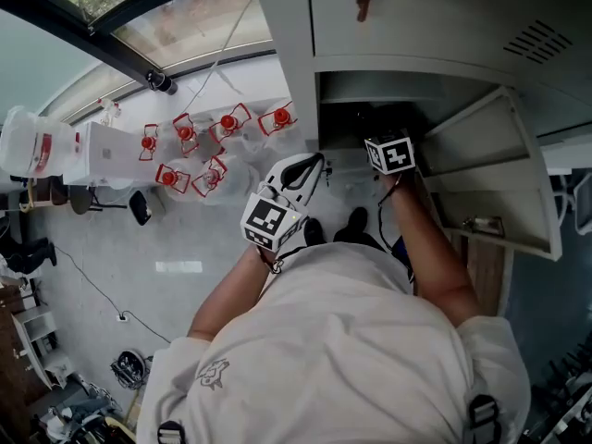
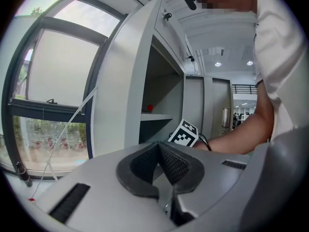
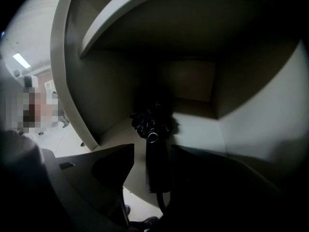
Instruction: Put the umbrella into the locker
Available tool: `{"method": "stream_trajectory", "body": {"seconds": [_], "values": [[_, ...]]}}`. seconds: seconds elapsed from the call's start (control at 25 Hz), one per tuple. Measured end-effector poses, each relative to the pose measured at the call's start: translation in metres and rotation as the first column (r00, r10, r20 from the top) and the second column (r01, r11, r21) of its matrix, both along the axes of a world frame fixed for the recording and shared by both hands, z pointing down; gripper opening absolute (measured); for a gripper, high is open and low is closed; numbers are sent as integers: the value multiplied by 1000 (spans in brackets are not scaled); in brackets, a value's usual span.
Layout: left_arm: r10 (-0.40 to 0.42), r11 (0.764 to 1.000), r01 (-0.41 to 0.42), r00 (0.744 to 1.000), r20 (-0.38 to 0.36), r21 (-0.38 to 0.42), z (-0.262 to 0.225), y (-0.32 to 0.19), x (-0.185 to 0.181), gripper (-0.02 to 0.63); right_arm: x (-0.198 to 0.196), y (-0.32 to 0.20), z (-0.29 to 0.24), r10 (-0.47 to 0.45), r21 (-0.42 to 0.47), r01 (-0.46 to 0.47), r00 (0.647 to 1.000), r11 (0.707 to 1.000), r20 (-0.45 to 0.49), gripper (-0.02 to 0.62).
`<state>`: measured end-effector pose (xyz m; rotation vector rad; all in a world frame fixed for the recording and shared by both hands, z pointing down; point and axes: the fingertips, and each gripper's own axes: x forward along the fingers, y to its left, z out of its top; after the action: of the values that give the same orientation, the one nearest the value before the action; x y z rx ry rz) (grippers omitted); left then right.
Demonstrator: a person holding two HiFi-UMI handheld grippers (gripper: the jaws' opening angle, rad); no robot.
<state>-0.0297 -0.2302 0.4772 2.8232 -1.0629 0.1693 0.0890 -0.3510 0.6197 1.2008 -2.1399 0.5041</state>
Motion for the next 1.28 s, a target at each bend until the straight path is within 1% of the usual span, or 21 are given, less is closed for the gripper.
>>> {"method": "stream_trajectory", "body": {"seconds": [0.16, 0.32, 0.52, 0.72, 0.8, 0.84, 1.0, 1.04, 1.12, 1.28], "values": [[24, 1000, -24, 1000, 1, 7, -3, 3, -2, 11, 2, 17, -12, 35, 18, -35, 998, 999, 46, 239], [53, 999, -53, 999, -3, 10, -5, 6, -1, 11, 5, 36, -24, 65, 40, -68, 996, 997, 63, 239], [103, 994, -102, 995, -11, 24, -9, 15, 2, 11, 3, 61, -41, 87, 71, -94, 992, 993, 91, 239], [125, 991, -123, 992, -26, 46, -17, 17, 1, 11, -4, 84, -68, 94, 127, -111, 987, 986, 129, 238], [135, 990, -133, 990, -29, 52, -20, 19, 0, 11, -8, 95, -77, 95, 133, -116, 984, 984, 154, 236], [139, 989, -138, 990, -30, 54, -21, 20, 0, 11, -11, 100, -81, 94, 135, -117, 981, 984, 167, 225], [152, 987, -149, 988, -36, 57, -23, 23, 1, 11, -18, 119, -98, 65, 183, -96, 984, 978, 168, 84], [154, 987, -152, 987, -37, 58, -23, 24, 1, 11, -21, 123, -101, 50, 197, -82, 986, 977, 162, 62], [162, 985, -160, 986, -38, 58, -24, 26, 2, 11, -26, 129, -105, 21, 218, -53, 989, 975, 146, 46], [171, 984, -168, 984, -43, 55, -23, 27, 3, 11, -31, 138, -114, -4, 240, -30, 990, 970, 139, 41]]}}
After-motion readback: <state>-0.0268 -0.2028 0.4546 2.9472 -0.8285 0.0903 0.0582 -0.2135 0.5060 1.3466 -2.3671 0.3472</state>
